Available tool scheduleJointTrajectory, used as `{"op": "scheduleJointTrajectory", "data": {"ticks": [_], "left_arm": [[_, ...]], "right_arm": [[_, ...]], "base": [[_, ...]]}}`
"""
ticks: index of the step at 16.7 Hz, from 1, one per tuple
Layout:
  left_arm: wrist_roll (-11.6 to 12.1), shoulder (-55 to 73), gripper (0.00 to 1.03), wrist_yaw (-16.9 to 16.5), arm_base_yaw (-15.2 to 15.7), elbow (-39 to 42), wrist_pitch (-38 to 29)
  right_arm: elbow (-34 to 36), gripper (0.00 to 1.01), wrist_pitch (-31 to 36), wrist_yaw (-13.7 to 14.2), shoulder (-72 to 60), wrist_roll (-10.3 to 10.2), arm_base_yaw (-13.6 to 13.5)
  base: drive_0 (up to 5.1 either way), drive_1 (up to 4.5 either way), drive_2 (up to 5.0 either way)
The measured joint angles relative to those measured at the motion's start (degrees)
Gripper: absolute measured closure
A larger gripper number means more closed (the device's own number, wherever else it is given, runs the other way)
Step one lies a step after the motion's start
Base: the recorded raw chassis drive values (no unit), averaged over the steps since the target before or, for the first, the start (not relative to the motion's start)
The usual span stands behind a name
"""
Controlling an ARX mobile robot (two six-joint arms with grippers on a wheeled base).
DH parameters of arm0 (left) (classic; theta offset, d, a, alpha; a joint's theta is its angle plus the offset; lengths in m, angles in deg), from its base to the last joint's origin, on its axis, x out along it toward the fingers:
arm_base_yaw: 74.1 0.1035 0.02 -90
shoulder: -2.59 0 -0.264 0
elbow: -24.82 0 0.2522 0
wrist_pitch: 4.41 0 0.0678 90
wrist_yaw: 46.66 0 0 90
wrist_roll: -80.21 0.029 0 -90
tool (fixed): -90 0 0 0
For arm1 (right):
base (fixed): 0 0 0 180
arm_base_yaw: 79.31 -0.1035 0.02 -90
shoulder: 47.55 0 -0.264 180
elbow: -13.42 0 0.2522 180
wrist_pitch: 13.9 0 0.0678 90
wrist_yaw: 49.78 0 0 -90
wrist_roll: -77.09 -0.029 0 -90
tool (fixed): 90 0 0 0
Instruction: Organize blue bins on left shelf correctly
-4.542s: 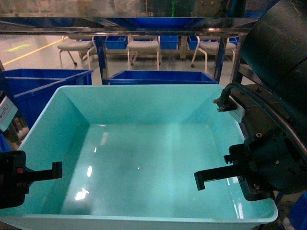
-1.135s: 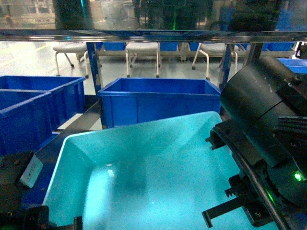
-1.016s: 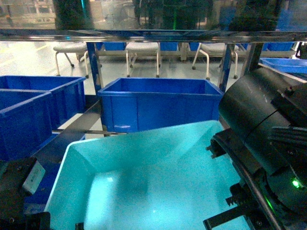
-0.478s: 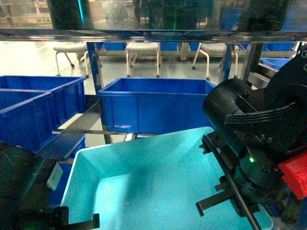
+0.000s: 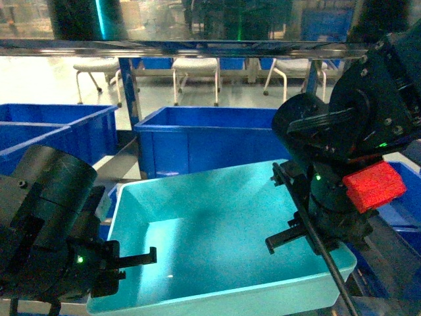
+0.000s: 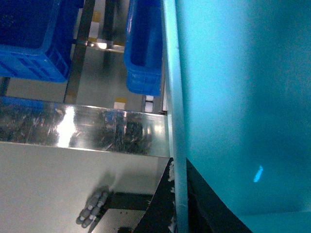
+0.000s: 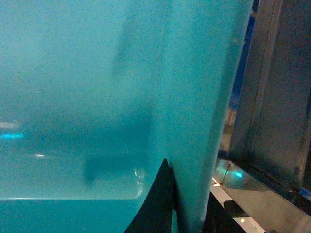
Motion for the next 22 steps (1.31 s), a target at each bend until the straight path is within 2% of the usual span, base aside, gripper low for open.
{"op": "scheduleJointTrajectory", "data": {"ticks": [4, 8, 9, 11, 12, 14, 15, 16, 19, 22], "left_arm": [[2.7, 3.8, 1.01, 0.1, 0.4, -6.2, 2.2], [4.4, 5.3, 1.01, 0.4, 0.5, -9.2, 2.8], [4.6, 5.3, 0.98, 0.7, 0.4, -9.2, 2.4], [5.0, 4.5, 0.76, 0.1, -0.1, -9.7, 1.0], [5.3, 4.4, 0.65, 0.0, -0.2, -9.9, 1.0], [5.6, 4.4, 0.45, -0.1, -0.3, -9.9, 1.1], [5.6, 2.1, 0.18, 1.0, -0.3, -7.0, -1.3], [5.6, -4.4, 0.03, 3.1, -0.3, -0.5, -3.1], [5.6, -11.7, 0.05, 5.5, -0.2, 5.7, -5.6], [4.4, -16.5, 0.05, 6.6, -0.2, 9.8, -4.0]], "right_arm": [[-4.8, 0.99, -1.6, -1.1, -4.3, -0.7, 1.7], [-5.7, 0.99, -2.3, -1.5, -5.3, -1.6, 1.9], [-6.0, 0.96, -3.1, -2.1, -5.6, -1.8, 1.9], [-6.4, 0.72, -3.9, 1.1, -6.4, 0.8, 1.9], [-6.4, 0.61, -4.0, 1.8, -6.4, 1.7, 2.0], [-6.4, 0.41, -3.9, 2.2, -6.4, 2.2, 2.2], [-5.8, 0.13, -3.6, 2.0, -6.2, 2.5, 2.1], [-2.6, 0.02, -2.3, 1.1, -4.2, 2.2, 1.6], [1.6, 0.03, 1.5, 1.1, 0.7, 2.3, 0.2], [4.0, 0.03, 2.7, 0.9, 2.7, 2.4, -0.1]], "base": [[0.0, 0.0, 0.0], [0.0, 0.0, 0.0], [0.0, 0.0, 0.0], [0.0, 0.0, 0.0], [0.0, 0.0, 0.0], [0.0, 0.0, 0.0], [0.0, 0.0, 0.0], [0.0, 0.0, 0.0], [0.0, 0.0, 0.0], [0.0, 0.0, 0.0]]}}
